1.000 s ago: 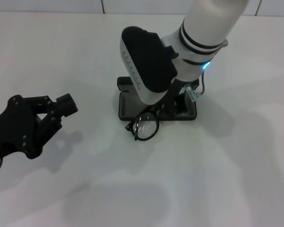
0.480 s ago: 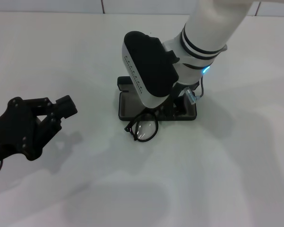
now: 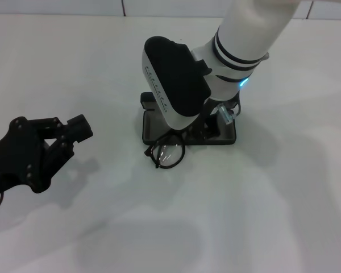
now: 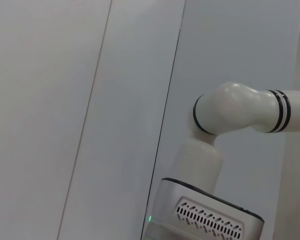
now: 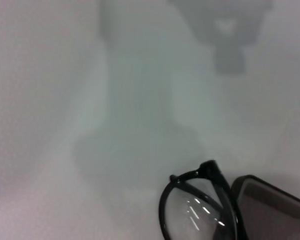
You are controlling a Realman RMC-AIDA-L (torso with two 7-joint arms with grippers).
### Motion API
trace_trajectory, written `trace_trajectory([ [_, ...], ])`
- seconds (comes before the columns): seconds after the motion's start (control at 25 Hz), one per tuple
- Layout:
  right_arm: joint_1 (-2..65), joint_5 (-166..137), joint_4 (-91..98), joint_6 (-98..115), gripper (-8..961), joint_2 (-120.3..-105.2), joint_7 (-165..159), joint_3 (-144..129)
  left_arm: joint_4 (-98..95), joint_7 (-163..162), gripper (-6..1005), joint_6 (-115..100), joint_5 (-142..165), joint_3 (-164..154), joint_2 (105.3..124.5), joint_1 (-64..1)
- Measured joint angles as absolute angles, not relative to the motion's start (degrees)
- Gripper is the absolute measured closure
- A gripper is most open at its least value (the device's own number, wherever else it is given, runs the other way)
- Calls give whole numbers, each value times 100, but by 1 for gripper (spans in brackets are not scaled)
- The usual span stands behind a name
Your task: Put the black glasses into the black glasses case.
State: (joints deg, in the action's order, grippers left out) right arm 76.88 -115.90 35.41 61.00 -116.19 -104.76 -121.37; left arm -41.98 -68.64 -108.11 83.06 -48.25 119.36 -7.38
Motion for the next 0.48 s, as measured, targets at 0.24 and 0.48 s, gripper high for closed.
trace_trajectory([
  [0.24,7704,-11578,3533,6096,773,-11619,-10461,-12118,-4190,-6864,922,-10811,8306,-4825,11937,-739],
  [0.48,7679,-11538,3498,6045,774,-11618,-10396,-12143,-4125,-6849,921,-10810,8304,-4825,11944,-743],
])
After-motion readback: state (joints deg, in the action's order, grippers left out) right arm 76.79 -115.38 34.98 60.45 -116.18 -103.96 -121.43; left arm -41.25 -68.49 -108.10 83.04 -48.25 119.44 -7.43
